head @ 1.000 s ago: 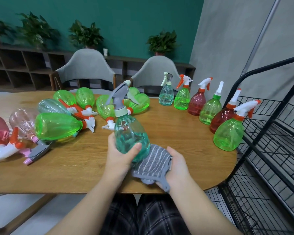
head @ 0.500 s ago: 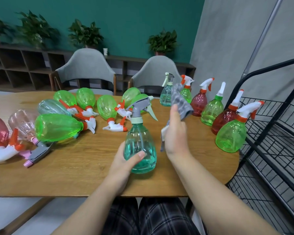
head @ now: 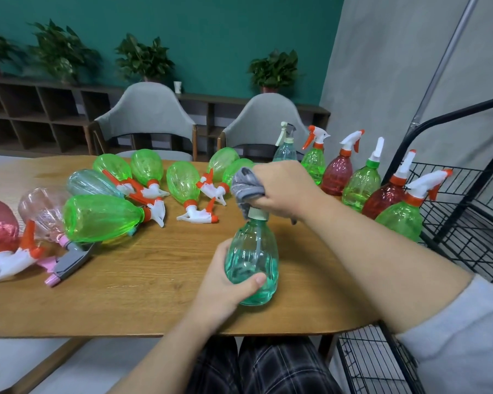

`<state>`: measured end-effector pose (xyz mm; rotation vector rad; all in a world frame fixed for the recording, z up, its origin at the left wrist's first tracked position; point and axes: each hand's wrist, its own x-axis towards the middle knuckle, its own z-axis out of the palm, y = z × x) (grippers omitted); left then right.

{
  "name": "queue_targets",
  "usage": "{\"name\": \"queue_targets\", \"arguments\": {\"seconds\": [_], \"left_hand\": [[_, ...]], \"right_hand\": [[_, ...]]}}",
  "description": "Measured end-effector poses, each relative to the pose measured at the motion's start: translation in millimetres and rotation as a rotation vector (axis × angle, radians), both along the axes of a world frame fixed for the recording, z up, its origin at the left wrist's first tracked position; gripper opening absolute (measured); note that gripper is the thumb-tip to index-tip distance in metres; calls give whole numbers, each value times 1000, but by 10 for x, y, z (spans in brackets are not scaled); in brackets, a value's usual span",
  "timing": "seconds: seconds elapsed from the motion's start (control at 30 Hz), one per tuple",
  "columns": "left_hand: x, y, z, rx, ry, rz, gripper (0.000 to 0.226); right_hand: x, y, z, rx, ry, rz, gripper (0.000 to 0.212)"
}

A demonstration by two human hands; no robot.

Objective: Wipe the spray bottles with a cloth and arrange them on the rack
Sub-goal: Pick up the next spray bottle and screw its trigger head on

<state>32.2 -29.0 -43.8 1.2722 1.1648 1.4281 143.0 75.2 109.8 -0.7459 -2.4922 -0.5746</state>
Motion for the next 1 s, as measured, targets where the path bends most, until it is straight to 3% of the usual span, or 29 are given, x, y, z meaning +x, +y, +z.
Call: {"name": "queue_targets", "arguments": {"seconds": [0.1, 0.37, 0.53, 0.7, 0.77, 0.83, 0.87, 0.93, 1.0], "left_hand": [[-3, -10, 28, -6, 32, -24, 77], [-15, -22, 51, -27, 50, -22, 74], [-18, -25, 48, -37, 52, -33, 67], [-19, -42, 64, -47, 66, -44, 63], [-20, -46, 74, -45, 57, -48, 63], [-23, -40, 65, -46, 24, -36, 70], [-24, -35, 65, -47, 1, -24, 73], [-30, -24, 62, -45, -21, -15, 76], [-33, -20, 55, -35, -11, -27, 78]], "right_hand": [[43, 96, -18, -53, -52, -96, 55], [91, 125, -112, -152, 157, -105, 59], [274, 197, -197, -420, 637, -94, 56], [238, 217, -272, -493, 779, -217, 57], [199, 230, -320, -693, 1081, -218, 55], [145, 183, -393, -1025, 1451, -248, 54], [127, 160, -457, -1127, 1519, -259, 55], [98, 21, -531, -1179, 1403, -294, 56], [60, -108, -589, -1021, 1205, -257, 49]]}}
